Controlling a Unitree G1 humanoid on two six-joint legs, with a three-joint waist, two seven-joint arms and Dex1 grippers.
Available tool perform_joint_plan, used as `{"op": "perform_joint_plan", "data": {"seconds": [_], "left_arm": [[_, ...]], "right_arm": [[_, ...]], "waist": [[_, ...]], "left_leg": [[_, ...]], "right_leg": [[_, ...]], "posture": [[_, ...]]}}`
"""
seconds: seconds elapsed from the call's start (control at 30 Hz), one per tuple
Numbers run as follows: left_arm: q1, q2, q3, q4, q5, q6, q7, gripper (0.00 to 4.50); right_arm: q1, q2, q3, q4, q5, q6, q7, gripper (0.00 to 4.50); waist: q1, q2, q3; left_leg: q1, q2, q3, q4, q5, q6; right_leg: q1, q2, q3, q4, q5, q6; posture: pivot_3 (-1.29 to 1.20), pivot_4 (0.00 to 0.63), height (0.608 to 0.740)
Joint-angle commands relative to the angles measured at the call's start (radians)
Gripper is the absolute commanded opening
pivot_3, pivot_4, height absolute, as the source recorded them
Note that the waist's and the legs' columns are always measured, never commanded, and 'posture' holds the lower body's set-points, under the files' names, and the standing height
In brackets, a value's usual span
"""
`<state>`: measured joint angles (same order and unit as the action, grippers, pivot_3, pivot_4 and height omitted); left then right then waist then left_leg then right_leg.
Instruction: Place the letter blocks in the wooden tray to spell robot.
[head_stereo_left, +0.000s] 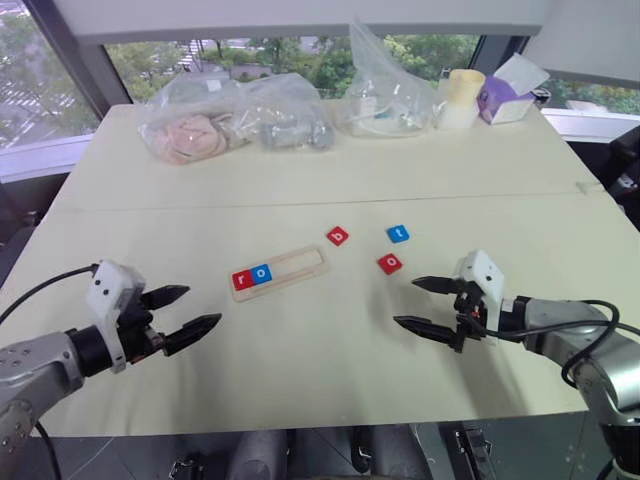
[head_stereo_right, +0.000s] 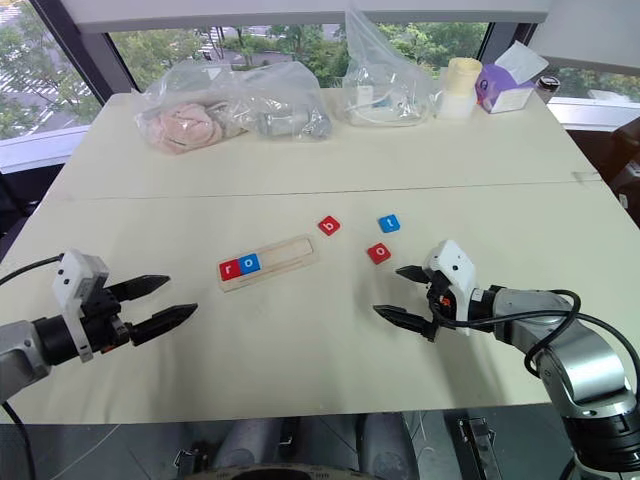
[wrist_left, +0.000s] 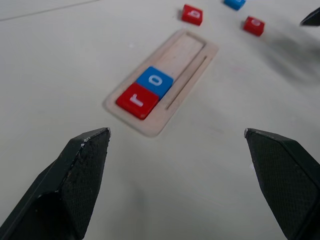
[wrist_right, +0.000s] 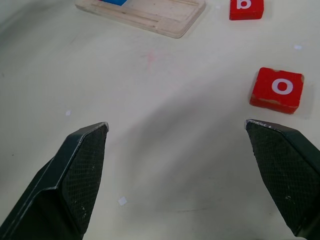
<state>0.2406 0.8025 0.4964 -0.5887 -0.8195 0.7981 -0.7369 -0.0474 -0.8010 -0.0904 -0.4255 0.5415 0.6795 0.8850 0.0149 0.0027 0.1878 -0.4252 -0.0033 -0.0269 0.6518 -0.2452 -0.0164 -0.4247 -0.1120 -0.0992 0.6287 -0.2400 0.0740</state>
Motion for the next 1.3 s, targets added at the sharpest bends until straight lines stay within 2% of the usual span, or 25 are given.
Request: {"op": "perform_joint_plan", "data": {"seconds": [0.03, 0.17, 0.37, 0.53, 0.7, 0.83, 0.93, 1.07, 1.13, 1.3], "left_arm": [[0.011, 0.014, 0.022, 0.005, -0.016, 0.001, -0.019, 4.47], [0.021, -0.017, 0.027, 0.022, -0.001, -0.036, -0.021, 4.47], [0.046, -0.014, 0.009, 0.031, 0.045, -0.056, -0.012, 4.47], [0.003, -0.036, 0.013, 0.041, 0.108, -0.088, 0.066, 4.47], [-0.031, -0.017, -0.001, 0.07, 0.09, -0.005, 0.096, 4.47], [-0.091, 0.039, -0.026, 0.128, 0.166, -0.063, 0.057, 4.47], [-0.17, 0.118, -0.111, 0.219, 0.242, -0.13, -0.026, 4.47], [-0.359, 0.163, -0.272, 0.354, 0.311, -0.202, -0.137, 4.47], [-0.471, 0.147, -0.384, 0.413, 0.35, -0.219, -0.194, 4.47], [-0.604, 0.081, -0.542, 0.52, 0.424, -0.268, -0.271, 4.47]], "right_arm": [[-0.003, 0.005, -0.004, -0.03, 0.012, -0.009, 0.001, 4.5], [-0.018, -0.009, 0.017, -0.021, -0.01, 0.007, -0.011, 4.5], [-0.038, -0.014, 0.042, -0.016, -0.04, -0.003, -0.019, 4.5], [-0.066, -0.007, 0.055, 0.009, -0.075, -0.009, -0.037, 4.5], [-0.099, 0.008, 0.063, 0.019, -0.067, 0.036, -0.055, 4.5], [-0.144, -0.002, 0.053, 0.032, -0.052, 0.041, -0.041, 4.5], [-0.191, -0.021, 0.031, 0.011, 0.022, 0.113, -0.006, 4.5], [-0.235, -0.035, 0.062, -0.098, 0.1, 0.223, -0.007, 4.5], [-0.246, -0.004, 0.079, -0.16, 0.127, 0.272, -0.058, 4.5], [-0.228, 0.039, 0.093, -0.207, 0.126, 0.312, -0.141, 4.5]], "waist": [[-0.001, 0.0, 0.0], [-0.001, 0.0, 0.0], [0.0, -0.001, 0.0], [0.0, -0.002, 0.0], [-0.001, -0.002, 0.0], [-0.001, -0.003, 0.0], [0.001, -0.003, 0.0], [0.002, -0.003, 0.0], [0.0, -0.003, 0.0], [-0.003, -0.004, 0.0]], "left_leg": [[0.0, 0.0, 0.0, 0.0, 0.0, 0.0], [0.001, 0.0, 0.001, 0.0, 0.0, 0.0], [0.001, 0.0, 0.001, 0.0, 0.0, 0.0], [0.001, 0.0, 0.001, 0.001, 0.0, 0.0], [0.001, 0.0, 0.001, 0.001, 0.0, 0.0], [0.001, 0.0, 0.001, 0.002, 0.0, 0.0], [0.001, 0.001, 0.002, 0.002, 0.0, 0.0], [0.001, 0.003, 0.003, 0.002, 0.0, 0.0], [0.001, 0.003, 0.003, 0.002, 0.0, 0.0], [0.001, 0.003, 0.006, 0.002, 0.0, 0.0]], "right_leg": [[0.0, 0.0, 0.0, 0.0, 0.0, 0.0], [0.0, 0.001, 0.001, 0.0, 0.0, 0.0], [0.0, 0.002, 0.002, 0.001, 0.0, 0.0], [0.0, 0.002, 0.002, 0.001, 0.0, 0.0], [0.0, 0.002, 0.002, 0.001, 0.0, 0.0], [0.0, 0.005, 0.003, 0.002, 0.001, -0.001], [0.0, 0.008, 0.003, 0.002, 0.001, -0.001], [0.0, 0.009, 0.003, 0.002, 0.001, -0.002], [0.0, 0.01, 0.003, 0.001, 0.002, -0.003], [0.0, 0.01, 0.005, 0.001, 0.004, 0.0]], "posture": [[0.0, 0.15, 0.74], [0.0, 0.15, 0.74], [0.0, 0.15, 0.74], [0.0, 0.15, 0.74], [0.0, 0.15, 0.74], [0.0, 0.15, 0.74], [0.0, 0.15, 0.74], [0.0, 0.15, 0.74], [0.0, 0.15, 0.74], [0.0, 0.15, 0.74]]}}
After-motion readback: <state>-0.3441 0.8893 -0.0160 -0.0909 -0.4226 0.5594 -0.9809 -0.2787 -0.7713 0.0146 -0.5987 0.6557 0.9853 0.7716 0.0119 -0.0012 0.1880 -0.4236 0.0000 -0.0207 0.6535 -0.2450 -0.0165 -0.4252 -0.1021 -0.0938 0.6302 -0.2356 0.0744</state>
